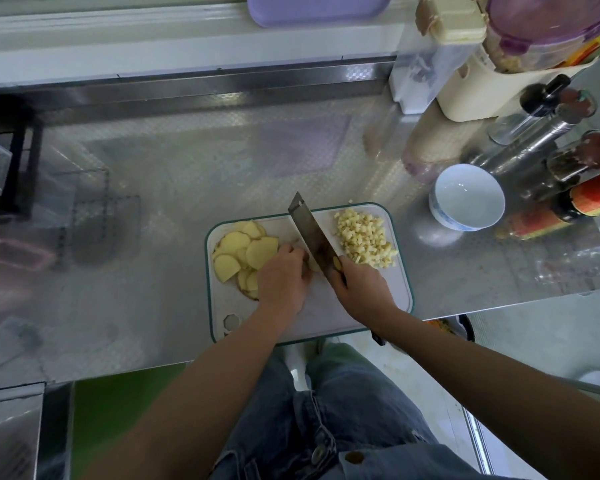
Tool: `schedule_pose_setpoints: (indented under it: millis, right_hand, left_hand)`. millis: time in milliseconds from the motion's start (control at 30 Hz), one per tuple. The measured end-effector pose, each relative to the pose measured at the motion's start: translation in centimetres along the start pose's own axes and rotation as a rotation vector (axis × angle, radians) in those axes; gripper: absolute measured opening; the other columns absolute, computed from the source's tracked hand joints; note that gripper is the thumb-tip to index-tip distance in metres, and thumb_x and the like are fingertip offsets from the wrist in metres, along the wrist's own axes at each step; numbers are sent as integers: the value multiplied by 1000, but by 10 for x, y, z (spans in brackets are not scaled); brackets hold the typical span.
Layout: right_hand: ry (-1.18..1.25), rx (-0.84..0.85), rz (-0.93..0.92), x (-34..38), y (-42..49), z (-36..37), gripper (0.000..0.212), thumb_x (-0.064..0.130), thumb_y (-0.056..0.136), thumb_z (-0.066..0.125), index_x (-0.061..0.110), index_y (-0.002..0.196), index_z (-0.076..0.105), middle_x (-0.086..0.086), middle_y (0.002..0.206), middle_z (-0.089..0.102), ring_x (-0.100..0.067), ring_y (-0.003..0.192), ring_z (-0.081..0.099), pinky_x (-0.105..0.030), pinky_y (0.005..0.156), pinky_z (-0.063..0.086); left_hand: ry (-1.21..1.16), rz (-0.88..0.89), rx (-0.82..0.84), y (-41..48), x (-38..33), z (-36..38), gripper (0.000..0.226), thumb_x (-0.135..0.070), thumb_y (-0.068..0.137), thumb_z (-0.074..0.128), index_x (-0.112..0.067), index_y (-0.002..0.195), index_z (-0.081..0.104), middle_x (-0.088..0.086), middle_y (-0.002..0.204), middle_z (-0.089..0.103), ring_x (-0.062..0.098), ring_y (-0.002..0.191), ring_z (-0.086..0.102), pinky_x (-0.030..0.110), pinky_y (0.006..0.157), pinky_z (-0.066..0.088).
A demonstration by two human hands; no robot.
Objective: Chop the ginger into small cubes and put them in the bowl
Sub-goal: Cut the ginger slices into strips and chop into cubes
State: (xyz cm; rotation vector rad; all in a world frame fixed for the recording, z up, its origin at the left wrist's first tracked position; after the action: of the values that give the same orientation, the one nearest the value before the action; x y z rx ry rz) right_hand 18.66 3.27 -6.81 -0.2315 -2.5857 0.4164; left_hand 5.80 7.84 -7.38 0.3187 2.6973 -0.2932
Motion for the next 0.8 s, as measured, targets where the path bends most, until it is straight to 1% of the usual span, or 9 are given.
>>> schedule_pose_setpoints:
  millis: [133, 167, 267, 333, 467, 567, 667, 733, 800]
  right_hand:
    - [12, -3, -35, 5, 3, -12, 26, 31, 99, 44, 17, 77, 48, 1, 61, 49, -20, 56, 50, -27, 47, 29]
    - [2, -1, -42, 6, 3, -14, 28, 33, 99, 44, 18, 75, 47, 2, 60, 48, -19, 54, 49, -26, 47, 29]
    - [-43, 43, -37, 7, 0, -10, 29, 36, 100, 41, 18, 80, 50, 3, 63, 50, -17, 57, 52, -28, 53, 41]
    - [-81, 65, -29, 7, -3, -3, 25, 34, 100, 39, 19, 82, 48, 2, 66, 51, -18, 60, 53, -28, 54, 40]
    - [-121, 51, -9, 4, -8, 7, 19, 29, 100, 38, 15, 92, 50, -3, 73, 54, -22, 63, 55, -31, 58, 46]
    - [-109, 10, -14, 4, -12, 11, 16, 27, 100, 39, 14, 94, 47, -4, 71, 51, -21, 57, 48, -28, 54, 37]
    - [-123, -16, -19, 4, -13, 13, 18, 26, 100, 40, 11, 100, 50, -7, 73, 53, -23, 57, 44, -29, 54, 33]
    - [-95, -19, -16, 0, -11, 12, 19, 29, 101, 40, 12, 98, 49, -4, 71, 49, -22, 57, 43, -28, 55, 32]
    - [-41, -18, 6, -5, -9, 9, 18, 31, 100, 41, 15, 92, 45, -2, 70, 48, -23, 59, 46, -28, 55, 32]
  left_hand:
    - [-40, -12, -1, -3, 5, -1, 17, -28, 88, 64, -13, 97, 64, 3, 97, 61, 22, 83, 59, 29, 61, 37]
    - [-45, -18, 1, -3, 6, -1, 17, -28, 88, 64, -14, 97, 65, 3, 97, 61, 21, 84, 59, 29, 62, 39]
    - [-38, -51, 15, -3, 9, 1, 17, -29, 90, 61, -16, 98, 68, 2, 97, 64, 19, 86, 60, 32, 70, 49]
    - [-43, -77, 15, -2, 10, 1, 19, -28, 92, 58, -16, 99, 69, 3, 98, 67, 19, 87, 62, 35, 73, 52]
    - [-36, -99, 0, -1, 8, 1, 17, -24, 91, 57, -14, 94, 70, 5, 93, 67, 22, 84, 62, 37, 70, 52]
    - [-16, -96, -16, -1, 8, 2, 16, -25, 91, 56, -15, 92, 68, 5, 90, 66, 22, 80, 61, 34, 66, 50]
    - [-42, -87, -7, -1, 7, 3, 22, -33, 91, 57, -14, 92, 67, 5, 89, 65, 23, 81, 61, 37, 67, 49]
    - [-53, -88, -9, -1, 8, 3, 21, -33, 91, 59, -14, 91, 67, 5, 90, 65, 23, 82, 61, 35, 66, 47]
    - [-57, -89, -20, -1, 7, 2, 16, -30, 90, 60, -16, 93, 67, 4, 92, 66, 22, 84, 61, 32, 66, 45]
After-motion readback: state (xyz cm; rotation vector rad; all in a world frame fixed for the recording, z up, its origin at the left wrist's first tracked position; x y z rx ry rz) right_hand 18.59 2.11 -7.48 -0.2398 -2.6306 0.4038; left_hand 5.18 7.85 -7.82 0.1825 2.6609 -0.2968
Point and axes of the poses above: each hand's wrist, its own y-axis towards the middle knuckle, its own z-axis out of the palm, x = y × z, the point moved 8 cm from there along y, towards the middle knuckle
